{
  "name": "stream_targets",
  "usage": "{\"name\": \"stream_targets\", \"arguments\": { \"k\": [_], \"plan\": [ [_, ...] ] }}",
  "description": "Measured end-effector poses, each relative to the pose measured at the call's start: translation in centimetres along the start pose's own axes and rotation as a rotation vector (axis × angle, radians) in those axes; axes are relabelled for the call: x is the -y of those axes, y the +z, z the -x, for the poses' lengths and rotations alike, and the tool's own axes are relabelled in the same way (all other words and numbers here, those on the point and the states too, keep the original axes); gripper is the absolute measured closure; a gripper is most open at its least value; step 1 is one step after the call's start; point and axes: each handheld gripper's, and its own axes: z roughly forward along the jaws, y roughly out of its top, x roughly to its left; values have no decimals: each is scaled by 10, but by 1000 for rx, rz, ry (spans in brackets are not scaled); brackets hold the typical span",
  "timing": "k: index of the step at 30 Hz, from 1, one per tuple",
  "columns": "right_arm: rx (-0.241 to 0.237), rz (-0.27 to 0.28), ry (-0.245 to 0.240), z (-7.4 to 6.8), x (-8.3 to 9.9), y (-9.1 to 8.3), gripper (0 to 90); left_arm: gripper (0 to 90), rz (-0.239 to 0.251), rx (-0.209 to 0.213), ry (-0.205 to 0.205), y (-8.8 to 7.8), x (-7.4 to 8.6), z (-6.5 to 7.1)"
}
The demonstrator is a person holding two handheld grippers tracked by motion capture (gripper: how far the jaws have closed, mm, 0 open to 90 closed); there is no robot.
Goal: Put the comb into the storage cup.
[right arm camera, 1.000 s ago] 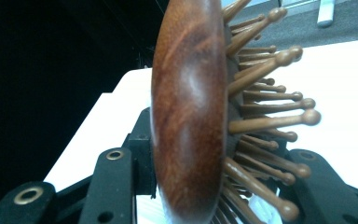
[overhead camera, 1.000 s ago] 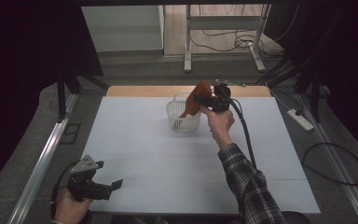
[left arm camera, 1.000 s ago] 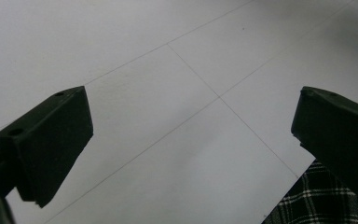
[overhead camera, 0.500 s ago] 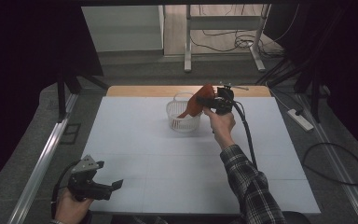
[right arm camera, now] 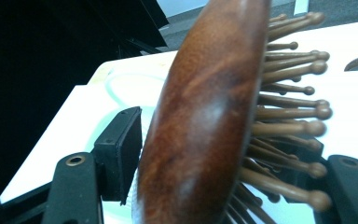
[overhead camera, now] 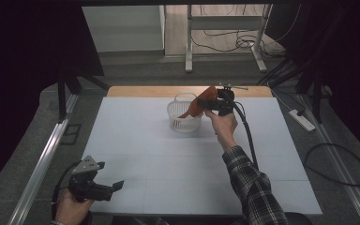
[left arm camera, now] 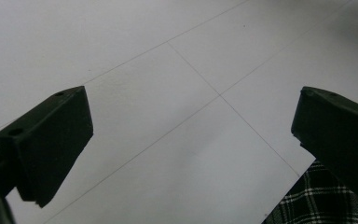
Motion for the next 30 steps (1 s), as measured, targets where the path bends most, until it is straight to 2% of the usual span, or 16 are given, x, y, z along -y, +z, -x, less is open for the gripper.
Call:
{"name": "stream_targets", "arguments": {
  "k": [6, 12, 30],
  "plan": [
    [4, -5, -13, -1, 0, 0, 290, 0, 0, 0, -1, 0, 0, 0],
    [24, -15, -49, -2, 0, 0, 232, 0, 0, 0, 0, 0, 0, 0],
    [51, -22, -115, -1, -3, -6, 160, 0, -3, -3, 1, 0, 0, 0]
  ]
}}
